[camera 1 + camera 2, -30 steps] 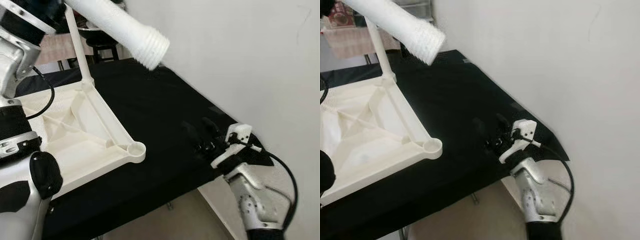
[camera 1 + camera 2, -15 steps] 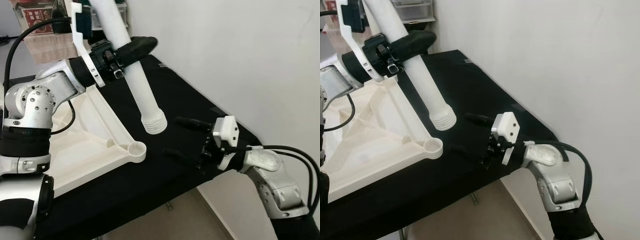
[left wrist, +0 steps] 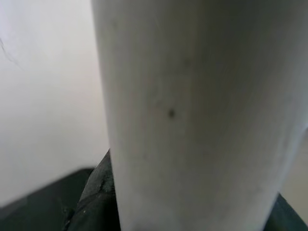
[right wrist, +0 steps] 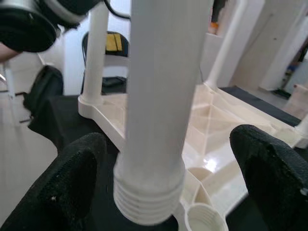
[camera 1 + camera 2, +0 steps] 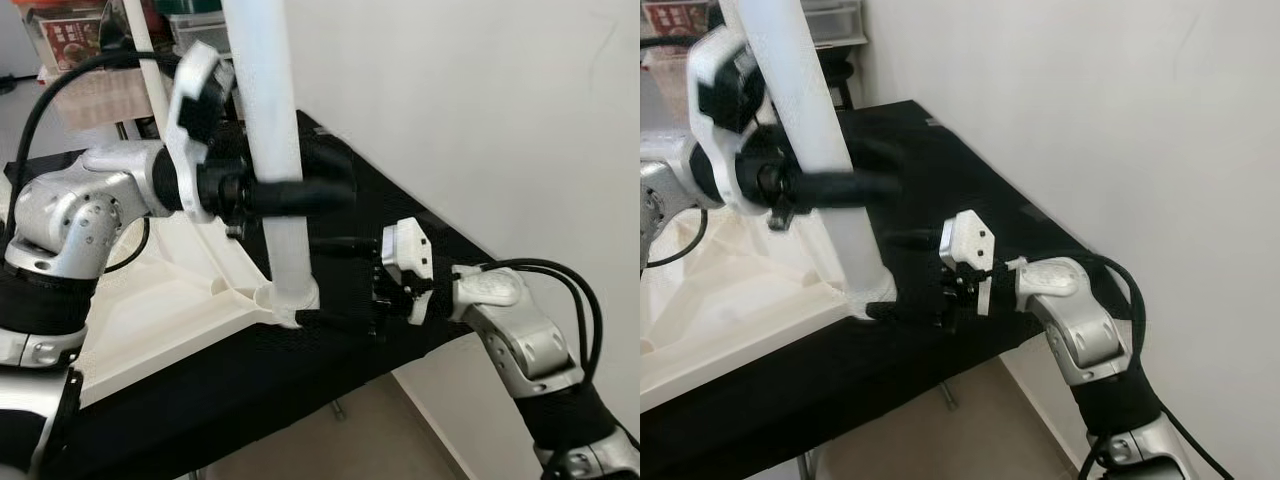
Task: Building children table
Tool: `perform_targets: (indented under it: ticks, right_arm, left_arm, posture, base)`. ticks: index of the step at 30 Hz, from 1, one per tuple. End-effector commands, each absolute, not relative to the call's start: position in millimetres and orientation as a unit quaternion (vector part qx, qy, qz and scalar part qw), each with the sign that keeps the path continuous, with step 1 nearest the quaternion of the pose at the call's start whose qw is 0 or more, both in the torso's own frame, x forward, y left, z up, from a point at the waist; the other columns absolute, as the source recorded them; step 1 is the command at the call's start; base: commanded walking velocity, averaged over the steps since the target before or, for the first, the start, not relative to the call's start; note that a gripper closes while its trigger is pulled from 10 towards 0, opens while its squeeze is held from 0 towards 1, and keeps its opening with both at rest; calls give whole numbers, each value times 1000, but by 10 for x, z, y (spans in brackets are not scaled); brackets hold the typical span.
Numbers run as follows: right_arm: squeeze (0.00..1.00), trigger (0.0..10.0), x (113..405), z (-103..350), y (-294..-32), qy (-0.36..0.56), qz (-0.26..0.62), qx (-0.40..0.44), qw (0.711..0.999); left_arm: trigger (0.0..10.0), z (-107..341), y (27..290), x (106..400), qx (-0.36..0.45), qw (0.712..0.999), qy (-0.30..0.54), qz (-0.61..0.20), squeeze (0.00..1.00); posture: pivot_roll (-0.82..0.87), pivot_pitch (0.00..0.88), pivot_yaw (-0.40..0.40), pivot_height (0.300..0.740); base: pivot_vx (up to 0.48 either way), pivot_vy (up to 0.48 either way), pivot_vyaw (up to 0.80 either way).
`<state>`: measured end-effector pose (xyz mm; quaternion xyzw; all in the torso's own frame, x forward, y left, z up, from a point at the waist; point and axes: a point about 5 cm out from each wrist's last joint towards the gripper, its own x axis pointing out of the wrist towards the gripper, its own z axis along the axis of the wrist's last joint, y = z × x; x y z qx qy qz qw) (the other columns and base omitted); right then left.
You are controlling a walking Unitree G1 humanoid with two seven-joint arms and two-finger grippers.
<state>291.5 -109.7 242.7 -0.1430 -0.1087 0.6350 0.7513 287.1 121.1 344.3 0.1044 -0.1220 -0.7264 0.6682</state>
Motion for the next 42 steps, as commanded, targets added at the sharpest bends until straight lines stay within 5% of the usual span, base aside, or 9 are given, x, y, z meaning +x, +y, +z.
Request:
perform_targets:
  ticks: [1, 5, 6, 8, 24, 25, 26, 27, 42]
  right_arm:
    - [937, 10000, 2881, 2479, -1104, -117, 644, -134, 744]
    - [875, 10000, 2841, 2484, -1065, -120, 659, -120, 733]
    - [427, 10000, 2811, 2478, -1027, -120, 672, -111, 723]
    - [0, 10000, 2797, 2470, -976, -122, 680, -103, 716]
    - [0, 9922, 2957, 2415, -676, -116, 679, -143, 711]
    - [0, 4902, 2954, 2414, -674, -114, 681, -144, 709]
    - [0, 4902, 2953, 2413, -672, -113, 682, -145, 708]
    - [0, 235, 2952, 2413, -670, -111, 684, -145, 706]
    - [0, 0, 2926, 2400, -603, -115, 692, -122, 702]
  left_arm:
    - [10000, 3445, 1212, 2872, 126, 668, -128, -722, 0]
    - [10000, 3446, 1198, 2903, 135, 674, -142, -712, 0]
    - [10000, 3455, 1185, 2898, 137, 669, -155, -713, 0]
    - [10000, 3464, 1166, 2886, 133, 663, -165, -718, 0]
    - [10000, 3393, 1166, 2675, 81, 551, -128, -820, 0]
    - [10000, 3385, 1167, 2675, 85, 549, -124, -822, 0]
    - [10000, 3381, 1167, 2675, 87, 548, -122, -823, 0]
    - [10000, 3371, 1165, 2676, 92, 547, -119, -823, 0]
    - [10000, 3355, 1117, 2672, 93, 537, -124, -829, 0]
  posture:
    - [56, 74, -33, 740]
    - [56, 73, -33, 740]
    - [57, 73, -34, 740]
    - [58, 72, -34, 740]
    - [63, 78, -42, 740]
    - [63, 79, -44, 740]
    - [63, 79, -44, 740]
    - [61, 78, -44, 740]
    - [57, 78, -38, 740]
  base:
    - [0, 0, 0]
    - [0, 0, 0]
    - [0, 0, 0]
    - [0, 0, 0]
    - [0, 0, 0]
    - [0, 0, 0]
    - [0, 0, 0]
    - [0, 0, 0]
    - [0, 0, 0]
